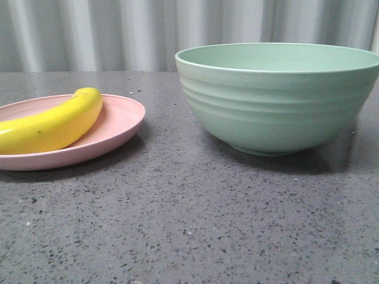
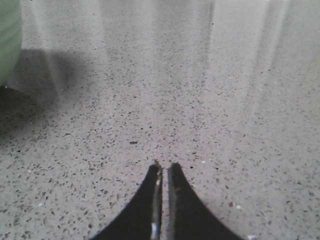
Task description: Transfer banana from pink plate to green bowl
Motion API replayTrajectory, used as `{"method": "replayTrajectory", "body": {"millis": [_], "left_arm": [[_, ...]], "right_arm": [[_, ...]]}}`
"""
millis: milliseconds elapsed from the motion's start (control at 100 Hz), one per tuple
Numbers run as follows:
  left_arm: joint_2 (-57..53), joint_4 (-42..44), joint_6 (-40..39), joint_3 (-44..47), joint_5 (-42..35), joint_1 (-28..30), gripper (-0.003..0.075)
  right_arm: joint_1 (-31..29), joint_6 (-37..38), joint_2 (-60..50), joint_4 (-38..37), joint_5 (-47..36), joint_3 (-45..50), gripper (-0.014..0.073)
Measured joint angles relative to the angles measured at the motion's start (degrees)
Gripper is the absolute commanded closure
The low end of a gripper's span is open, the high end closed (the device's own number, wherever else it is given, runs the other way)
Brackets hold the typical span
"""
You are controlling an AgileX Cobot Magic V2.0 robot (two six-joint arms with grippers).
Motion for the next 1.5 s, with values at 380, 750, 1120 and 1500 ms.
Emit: {"method": "replayTrajectory", "body": {"millis": [380,750,1120,1500], "left_arm": [[0.0,0.0,0.0,0.0,0.0,0.0,0.0741],[0.0,0.0,0.0,0.0,0.0,0.0,0.0741],[0.0,0.4,0.0,0.0,-7.9,0.0,0.0741],[0.0,0.5,0.0,0.0,-8.8,0.0,0.0741]], "right_arm": [[0.0,0.0,0.0,0.0,0.0,0.0,0.0659],[0.0,0.0,0.0,0.0,0.0,0.0,0.0659],[0.0,0.0,0.0,0.0,-0.1,0.0,0.0659],[0.0,0.0,0.0,0.0,-10.3,0.0,0.0659]]}}
